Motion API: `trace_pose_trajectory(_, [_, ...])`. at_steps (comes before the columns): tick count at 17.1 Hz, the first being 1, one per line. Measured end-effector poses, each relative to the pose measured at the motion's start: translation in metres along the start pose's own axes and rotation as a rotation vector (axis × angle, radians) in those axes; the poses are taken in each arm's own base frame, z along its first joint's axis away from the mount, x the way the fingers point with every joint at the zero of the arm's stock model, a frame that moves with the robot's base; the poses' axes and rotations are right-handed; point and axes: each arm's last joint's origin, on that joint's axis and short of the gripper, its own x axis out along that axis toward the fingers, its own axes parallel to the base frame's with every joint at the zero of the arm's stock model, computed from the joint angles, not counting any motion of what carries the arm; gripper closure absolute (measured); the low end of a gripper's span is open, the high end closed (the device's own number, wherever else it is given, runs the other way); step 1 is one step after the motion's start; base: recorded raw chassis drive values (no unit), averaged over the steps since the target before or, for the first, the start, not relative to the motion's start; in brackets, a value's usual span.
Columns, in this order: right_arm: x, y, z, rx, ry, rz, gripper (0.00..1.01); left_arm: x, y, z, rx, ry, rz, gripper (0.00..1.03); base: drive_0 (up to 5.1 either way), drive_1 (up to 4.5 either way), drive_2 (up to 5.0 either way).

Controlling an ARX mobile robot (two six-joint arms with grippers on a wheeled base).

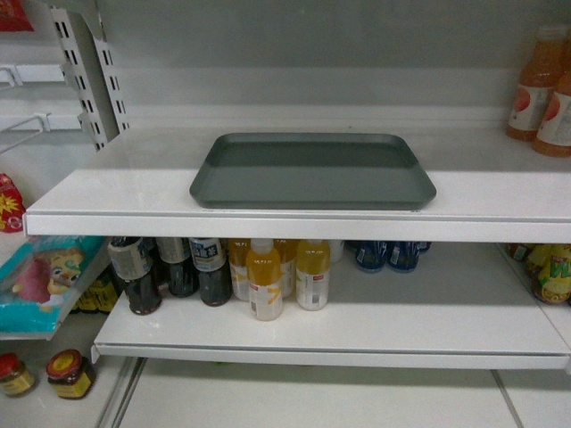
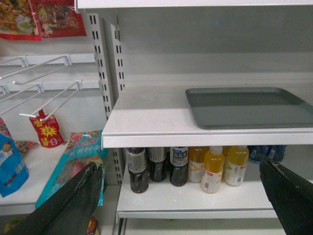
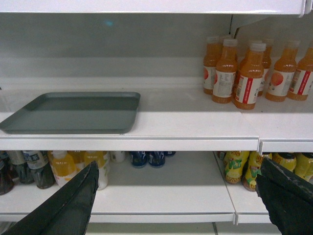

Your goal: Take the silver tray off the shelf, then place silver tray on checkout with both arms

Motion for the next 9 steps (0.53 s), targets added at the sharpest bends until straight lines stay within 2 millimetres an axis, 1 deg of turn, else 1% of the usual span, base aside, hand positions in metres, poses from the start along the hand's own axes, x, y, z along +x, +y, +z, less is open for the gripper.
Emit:
trace_pose_trajectory(4, [0.0000, 0.0000, 0.0003, 0.000, -0.003, 0.000, 0.03, 0.0000, 0.0000, 0.0000, 0.000, 0.000, 0.000, 0.05, 0.2, 4.34, -4.0])
trace_pose_trajectory(9, [0.0000, 0.0000, 0.0000, 0.000, 0.000, 0.000, 0.03, 0.0000, 0.0000, 0.0000, 0.000, 0.000, 0.000, 0.05, 0.0, 0.00, 0.0])
